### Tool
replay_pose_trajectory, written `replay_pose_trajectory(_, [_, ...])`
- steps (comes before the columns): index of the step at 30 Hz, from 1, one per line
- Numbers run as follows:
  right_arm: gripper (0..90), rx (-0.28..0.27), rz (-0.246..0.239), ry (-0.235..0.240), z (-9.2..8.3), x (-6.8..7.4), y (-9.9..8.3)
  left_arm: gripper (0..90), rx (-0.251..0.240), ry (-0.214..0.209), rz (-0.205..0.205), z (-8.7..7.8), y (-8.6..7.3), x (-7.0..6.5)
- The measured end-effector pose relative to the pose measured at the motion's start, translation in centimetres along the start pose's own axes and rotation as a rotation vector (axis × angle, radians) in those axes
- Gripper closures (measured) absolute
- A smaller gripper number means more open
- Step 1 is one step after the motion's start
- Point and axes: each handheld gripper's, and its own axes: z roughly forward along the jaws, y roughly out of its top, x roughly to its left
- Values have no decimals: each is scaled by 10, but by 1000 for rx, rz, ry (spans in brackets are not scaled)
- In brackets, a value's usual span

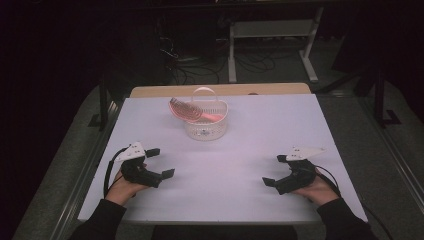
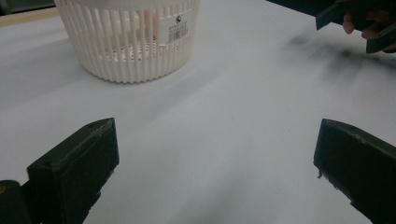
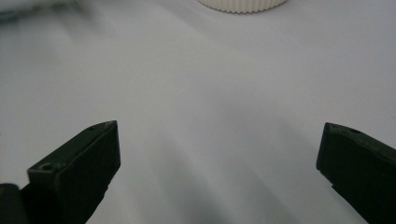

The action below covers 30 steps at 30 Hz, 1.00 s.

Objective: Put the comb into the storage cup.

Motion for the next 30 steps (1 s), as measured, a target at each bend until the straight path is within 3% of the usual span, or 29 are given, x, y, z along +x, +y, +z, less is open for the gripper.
replay_pose_trajectory(11, [0, -4, -5, -5, -2, 0, 0, 1, 30, -3, -1, -6, -10, -2])
replay_pose_trajectory(30, [0, 1, -7, -8, -1, 0, -1, 1, 55, -10, 3, -3, -11, -2])
